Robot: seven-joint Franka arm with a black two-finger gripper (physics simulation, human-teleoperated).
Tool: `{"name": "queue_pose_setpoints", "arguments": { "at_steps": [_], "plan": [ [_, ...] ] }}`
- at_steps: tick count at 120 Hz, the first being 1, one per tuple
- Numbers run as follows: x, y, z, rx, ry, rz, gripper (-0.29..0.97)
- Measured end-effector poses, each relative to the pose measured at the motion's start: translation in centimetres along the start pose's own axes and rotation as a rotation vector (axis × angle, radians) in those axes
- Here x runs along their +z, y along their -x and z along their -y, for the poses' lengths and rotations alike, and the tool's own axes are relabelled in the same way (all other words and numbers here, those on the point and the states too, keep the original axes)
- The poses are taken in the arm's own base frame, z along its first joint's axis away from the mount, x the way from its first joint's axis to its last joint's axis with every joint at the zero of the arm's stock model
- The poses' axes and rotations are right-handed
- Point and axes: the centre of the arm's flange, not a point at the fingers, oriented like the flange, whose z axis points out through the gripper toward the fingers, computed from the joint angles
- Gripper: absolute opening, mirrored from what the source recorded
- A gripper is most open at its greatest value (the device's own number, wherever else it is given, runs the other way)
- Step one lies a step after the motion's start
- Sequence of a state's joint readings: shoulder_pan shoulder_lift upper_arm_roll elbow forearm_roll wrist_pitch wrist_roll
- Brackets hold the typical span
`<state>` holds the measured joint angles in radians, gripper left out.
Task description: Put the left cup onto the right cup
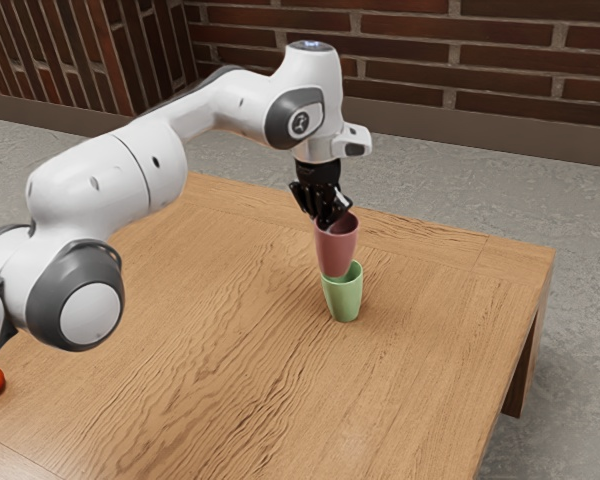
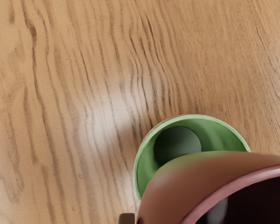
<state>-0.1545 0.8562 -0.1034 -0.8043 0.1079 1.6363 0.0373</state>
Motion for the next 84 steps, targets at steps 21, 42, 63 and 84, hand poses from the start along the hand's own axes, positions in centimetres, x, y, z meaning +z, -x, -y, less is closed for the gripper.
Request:
{"name": "queue_pose_setpoints", "arguments": {
  "at_steps": [21,42,63,84],
  "plan": [
    [0.6,-0.2,-0.4,0.013,0.002,-0.003,-0.1],
    [1.4,-0.5,-1.0,0.025,0.004,-0.002,-0.1],
    [2.7,-0.5,-0.9,0.027,0.008,0.017,-0.06],
    [3.5,-0.4,-0.6,0.024,0.015,0.029,0.32]
  ]
}}
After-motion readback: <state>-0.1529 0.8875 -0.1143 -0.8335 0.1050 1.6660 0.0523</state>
